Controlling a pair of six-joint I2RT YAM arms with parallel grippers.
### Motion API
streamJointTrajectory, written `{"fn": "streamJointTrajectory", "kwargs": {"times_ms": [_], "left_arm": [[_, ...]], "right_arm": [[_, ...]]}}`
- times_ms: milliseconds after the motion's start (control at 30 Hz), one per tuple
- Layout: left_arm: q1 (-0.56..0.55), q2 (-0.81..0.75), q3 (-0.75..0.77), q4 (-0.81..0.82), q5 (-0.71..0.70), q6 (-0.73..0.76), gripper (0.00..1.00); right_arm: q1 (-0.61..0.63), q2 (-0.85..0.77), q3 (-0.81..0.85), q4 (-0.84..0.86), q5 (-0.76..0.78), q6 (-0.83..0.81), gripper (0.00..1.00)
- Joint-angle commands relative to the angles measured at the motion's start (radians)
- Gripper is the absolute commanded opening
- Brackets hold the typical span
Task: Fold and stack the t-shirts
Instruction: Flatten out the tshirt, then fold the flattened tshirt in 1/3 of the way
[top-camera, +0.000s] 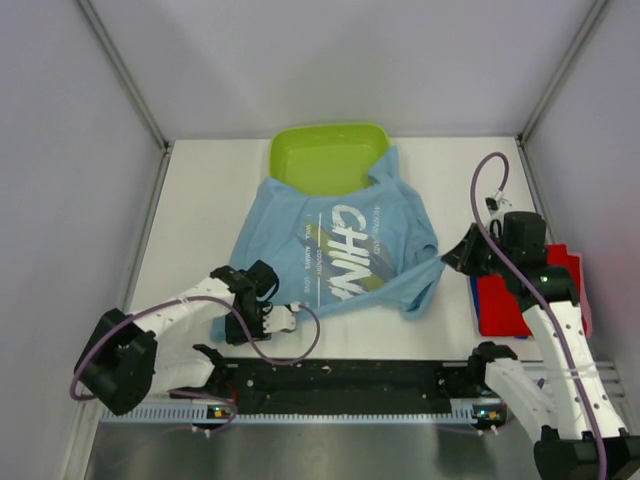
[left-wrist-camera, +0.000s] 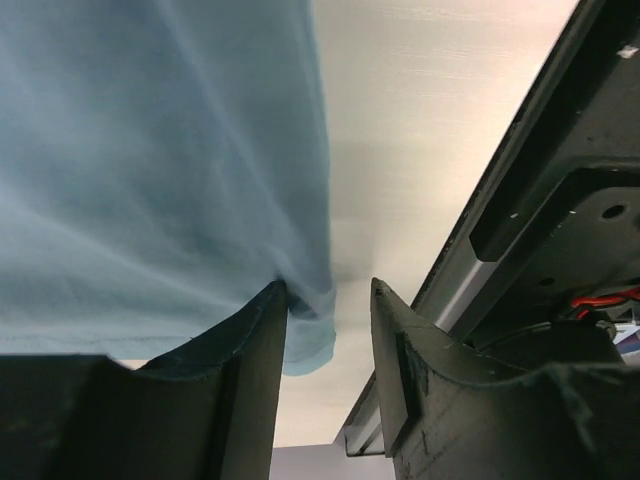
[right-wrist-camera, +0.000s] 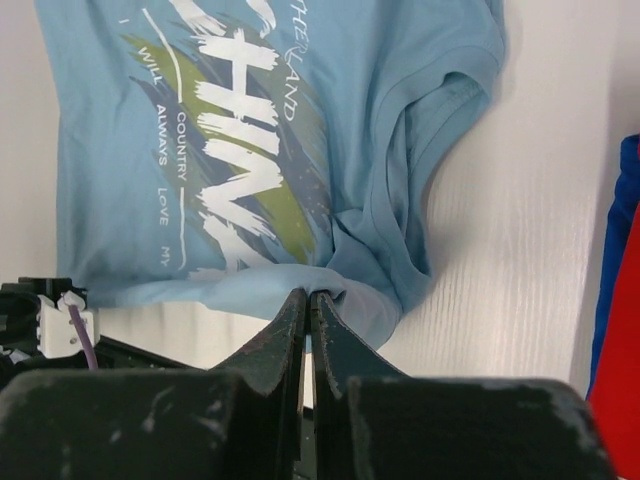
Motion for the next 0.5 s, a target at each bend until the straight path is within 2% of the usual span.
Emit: {"fn": "streamJointTrajectory", "kwargs": {"times_ms": [0, 67, 100, 167, 200, 233, 367, 467], "left_arm": [[-0.017, 0.044, -0.022, 0.06, -0.041, -0.013, 0.42], [-0.02, 0.051, -0.053, 0.09, -0.093, -0.009, 0.39], [-0.018, 0.06, -0.065, 0.104, -0.134, -0.012, 0.34], [-0.02, 0.076, -0.057, 0.106, -0.17, -0.036, 0.2], [-0.02, 0.076, -0.044, 0.101, -0.179, -0.052, 0.07], [-0.02, 0.071, -0.027, 0.092, -0.177, -0.068, 0.0], [-0.017, -0.037, 0.047, 0.07, -0.188, -0.101, 0.0], [-0.012, -0.11, 0.099, 0.099, -0.22, -0.096, 0.0]], "right_arm": [[-0.009, 0.029, 0.032, 0.077, 0.028, -0.034, 0.0], [-0.015, 0.04, 0.045, 0.077, 0.037, -0.048, 0.0], [-0.019, 0.043, 0.051, 0.076, 0.038, -0.051, 0.0], [-0.027, 0.043, 0.052, 0.073, 0.035, -0.053, 0.0], [-0.027, 0.043, 0.051, 0.07, 0.031, -0.051, 0.0], [-0.027, 0.041, 0.049, 0.065, 0.023, -0.053, 0.0], [-0.025, 0.031, 0.016, 0.065, -0.017, -0.08, 0.0], [-0.025, 0.081, 0.041, 0.094, -0.041, -0.103, 0.0]]}}
